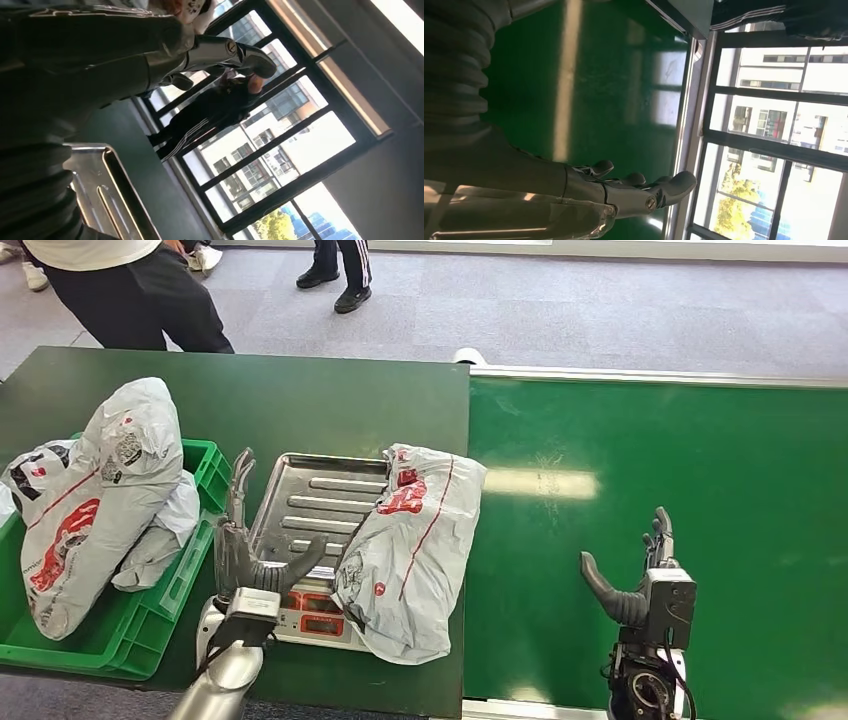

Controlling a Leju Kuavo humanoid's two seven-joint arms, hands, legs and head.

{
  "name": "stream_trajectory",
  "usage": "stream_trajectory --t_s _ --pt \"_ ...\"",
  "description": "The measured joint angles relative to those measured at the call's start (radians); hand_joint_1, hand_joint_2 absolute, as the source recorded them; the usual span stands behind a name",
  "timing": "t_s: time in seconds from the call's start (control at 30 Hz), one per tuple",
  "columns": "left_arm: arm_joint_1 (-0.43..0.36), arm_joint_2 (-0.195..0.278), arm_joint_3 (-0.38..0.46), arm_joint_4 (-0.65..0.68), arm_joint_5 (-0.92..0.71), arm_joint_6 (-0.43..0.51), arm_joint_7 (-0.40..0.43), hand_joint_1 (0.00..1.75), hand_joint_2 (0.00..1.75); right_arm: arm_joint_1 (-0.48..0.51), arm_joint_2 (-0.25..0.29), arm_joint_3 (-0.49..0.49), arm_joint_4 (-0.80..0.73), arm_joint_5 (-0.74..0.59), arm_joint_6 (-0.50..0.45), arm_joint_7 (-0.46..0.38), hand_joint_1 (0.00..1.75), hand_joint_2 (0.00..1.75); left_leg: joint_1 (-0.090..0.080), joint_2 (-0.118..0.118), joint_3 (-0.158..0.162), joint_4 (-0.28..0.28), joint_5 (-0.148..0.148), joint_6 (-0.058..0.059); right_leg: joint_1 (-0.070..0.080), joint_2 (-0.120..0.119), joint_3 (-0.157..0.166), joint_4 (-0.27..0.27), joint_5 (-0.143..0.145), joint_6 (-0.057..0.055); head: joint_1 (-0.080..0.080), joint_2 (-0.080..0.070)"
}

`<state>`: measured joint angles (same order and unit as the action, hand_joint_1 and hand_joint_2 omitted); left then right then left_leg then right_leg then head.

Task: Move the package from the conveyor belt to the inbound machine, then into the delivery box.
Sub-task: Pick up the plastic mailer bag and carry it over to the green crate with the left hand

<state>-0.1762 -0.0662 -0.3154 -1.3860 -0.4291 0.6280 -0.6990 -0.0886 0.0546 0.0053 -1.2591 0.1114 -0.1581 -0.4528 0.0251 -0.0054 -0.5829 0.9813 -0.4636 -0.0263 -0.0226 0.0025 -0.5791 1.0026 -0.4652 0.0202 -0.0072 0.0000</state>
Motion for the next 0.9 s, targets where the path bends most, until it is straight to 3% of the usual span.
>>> stream_trajectory --t_s 0.23,0.53,0.63,0.8,0.9 --pt "-0.005 0.018 -0.051 -0.025 -0.069 0.031 0.0 0.0 1.75 0.0 0.003 -0.001 0.012 0.004 0.014 0.0 0.0 1.75 0.0 0.0 0.0 0.0 0.0 0.0 0.0 0.0 0.0 0.0 0.0 0.0 0.0 0.0" --pt "-0.016 0.053 -0.114 -0.111 -0.044 -0.023 0.0 0.0 1.75 0.016 0.004 -0.003 0.012 0.017 0.033 0.0 0.0 1.75 0.0 0.0 0.0 0.0 0.0 0.0 0.0 0.0 0.0 0.0 0.0 0.0 0.0 0.0" --pt "-0.016 0.064 -0.13 -0.134 -0.011 -0.106 0.0 0.0 1.75 0.022 0.004 -0.003 0.012 0.023 0.037 0.0 0.0 1.75 0.0 0.0 0.0 0.0 0.0 0.0 0.0 0.0 0.0 0.0 0.0 0.0 0.0 0.0" --pt "-0.016 0.073 -0.139 -0.147 0.013 -0.343 0.0 0.0 1.75 0.026 0.004 -0.004 0.012 0.035 0.046 0.001 0.0 1.75 0.0 0.0 0.0 0.0 0.0 0.0 0.0 0.0 0.0 0.0 0.0 0.0 0.0 0.0" --pt "-0.016 0.072 -0.14 -0.147 0.0 -0.404 0.0 0.0 1.75 0.026 0.004 -0.004 0.012 0.04 0.052 0.001 0.0 1.75 0.0 0.0 0.0 0.0 0.0 0.0 0.0 0.0 0.0 0.0 0.0 0.0 0.0 0.0"
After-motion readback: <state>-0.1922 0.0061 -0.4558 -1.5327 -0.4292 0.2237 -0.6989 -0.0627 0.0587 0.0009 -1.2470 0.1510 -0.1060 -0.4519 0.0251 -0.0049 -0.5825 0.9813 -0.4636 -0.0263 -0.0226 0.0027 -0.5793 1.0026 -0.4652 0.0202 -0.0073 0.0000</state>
